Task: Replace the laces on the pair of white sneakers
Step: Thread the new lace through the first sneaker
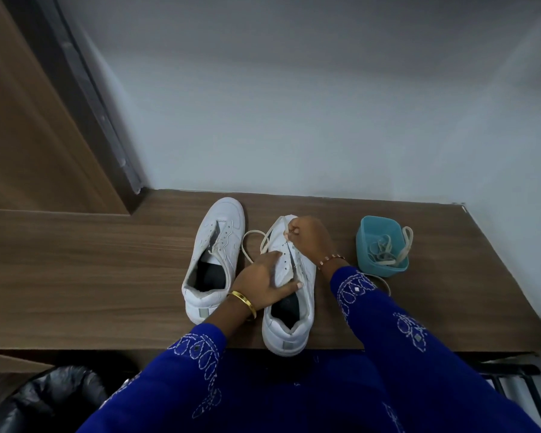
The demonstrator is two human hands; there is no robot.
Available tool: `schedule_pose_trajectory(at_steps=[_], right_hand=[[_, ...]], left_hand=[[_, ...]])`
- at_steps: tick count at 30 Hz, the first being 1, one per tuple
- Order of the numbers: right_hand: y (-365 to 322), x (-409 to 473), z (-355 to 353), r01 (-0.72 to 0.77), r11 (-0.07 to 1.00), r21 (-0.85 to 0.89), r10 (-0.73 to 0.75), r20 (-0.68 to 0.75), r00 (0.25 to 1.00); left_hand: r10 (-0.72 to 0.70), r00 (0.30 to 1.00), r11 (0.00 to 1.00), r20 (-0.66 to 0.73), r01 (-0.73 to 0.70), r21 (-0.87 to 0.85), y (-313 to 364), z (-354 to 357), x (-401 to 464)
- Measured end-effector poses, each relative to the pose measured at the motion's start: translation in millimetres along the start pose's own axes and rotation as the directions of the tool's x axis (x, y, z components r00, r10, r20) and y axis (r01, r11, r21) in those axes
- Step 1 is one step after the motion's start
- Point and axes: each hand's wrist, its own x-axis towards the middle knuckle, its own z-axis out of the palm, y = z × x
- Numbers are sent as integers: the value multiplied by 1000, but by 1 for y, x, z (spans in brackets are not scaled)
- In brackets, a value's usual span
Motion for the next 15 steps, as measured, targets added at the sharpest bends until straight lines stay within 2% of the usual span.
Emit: schedule_pose_trajectory(at_steps=[7,15], right_hand=[[-2,7,-1,90,989,-121,-82,75,994],[-19,16,-6,217,878,-425,-147,192,970]], left_hand=[[7,1000,1000,4,-7,-4,-1,-2,1],[-27,993,995,-115,16,-99,-10,6,-3]])
